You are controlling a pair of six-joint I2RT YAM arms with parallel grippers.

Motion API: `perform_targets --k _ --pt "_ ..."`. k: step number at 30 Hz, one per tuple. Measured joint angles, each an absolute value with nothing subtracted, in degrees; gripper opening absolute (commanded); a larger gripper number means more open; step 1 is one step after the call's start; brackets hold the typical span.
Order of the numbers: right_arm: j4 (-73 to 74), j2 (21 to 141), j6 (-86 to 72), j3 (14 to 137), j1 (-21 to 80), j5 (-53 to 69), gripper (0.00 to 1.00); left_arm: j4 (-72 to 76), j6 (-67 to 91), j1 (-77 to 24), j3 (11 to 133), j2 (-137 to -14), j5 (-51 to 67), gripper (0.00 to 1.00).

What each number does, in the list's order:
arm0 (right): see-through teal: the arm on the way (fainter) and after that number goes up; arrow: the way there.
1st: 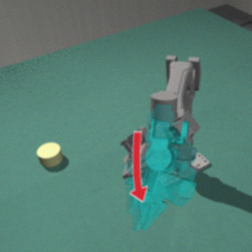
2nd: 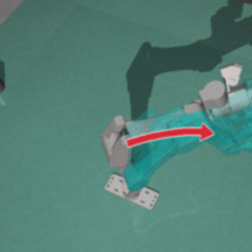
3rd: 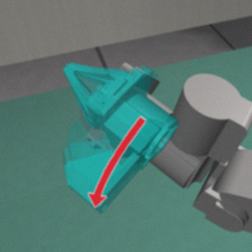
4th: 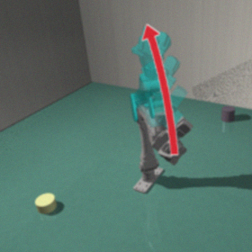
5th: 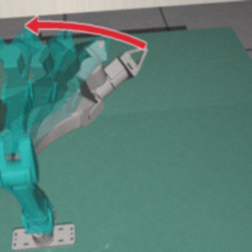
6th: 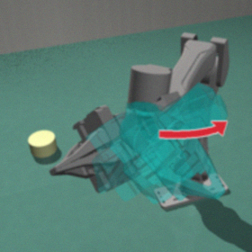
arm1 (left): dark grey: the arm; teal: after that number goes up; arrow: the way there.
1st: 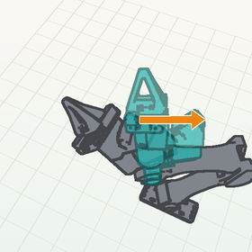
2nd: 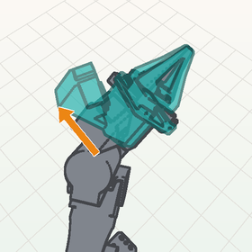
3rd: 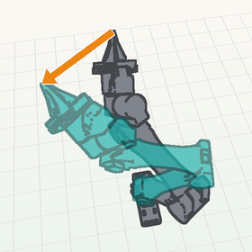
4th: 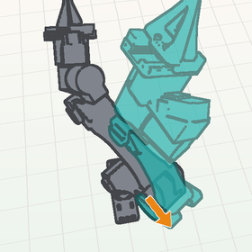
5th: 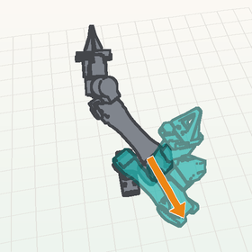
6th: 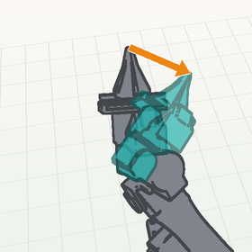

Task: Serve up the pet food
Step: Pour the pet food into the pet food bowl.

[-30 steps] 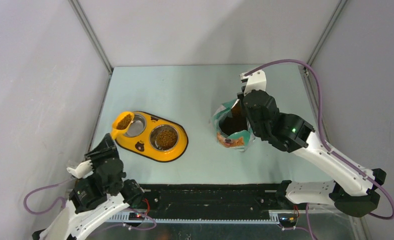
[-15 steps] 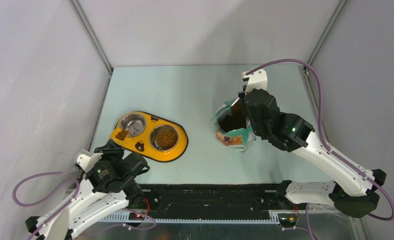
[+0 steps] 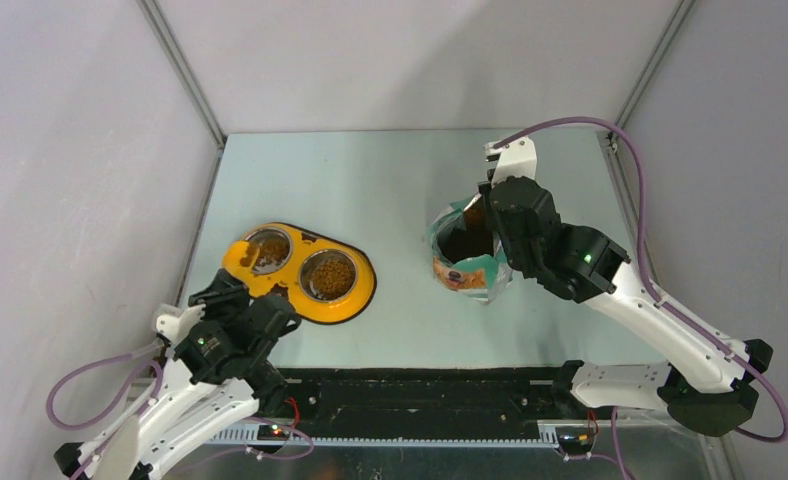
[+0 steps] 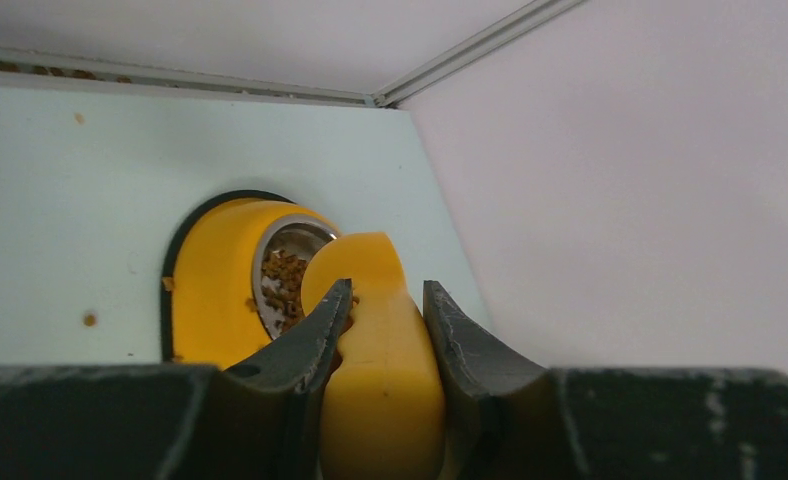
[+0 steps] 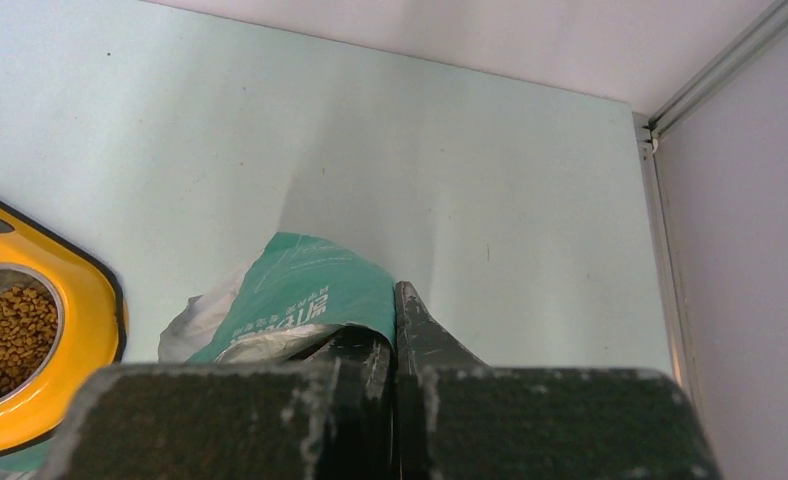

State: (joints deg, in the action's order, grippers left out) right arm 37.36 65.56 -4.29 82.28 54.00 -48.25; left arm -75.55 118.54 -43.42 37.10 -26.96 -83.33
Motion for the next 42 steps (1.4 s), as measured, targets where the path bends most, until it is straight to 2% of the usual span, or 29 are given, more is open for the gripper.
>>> perform_targets --k 11,27,42 --pt "36.97 65.54 -4.25 82.06 53.63 -48.27 0.0 -67.26 117.86 -40.05 36.53 -28.88 -81.69 0.0" --pt "36.86 65.56 -4.25 81.97 51.94 -47.83 0.0 -71.68 114.89 -36.1 44.49 -42.54 -77.52 0.0" --pt "36.86 65.56 -4.25 81.97 50.11 -45.34 0.0 -66.24 93.47 -32.05 49.74 -49.41 -72.05 0.0"
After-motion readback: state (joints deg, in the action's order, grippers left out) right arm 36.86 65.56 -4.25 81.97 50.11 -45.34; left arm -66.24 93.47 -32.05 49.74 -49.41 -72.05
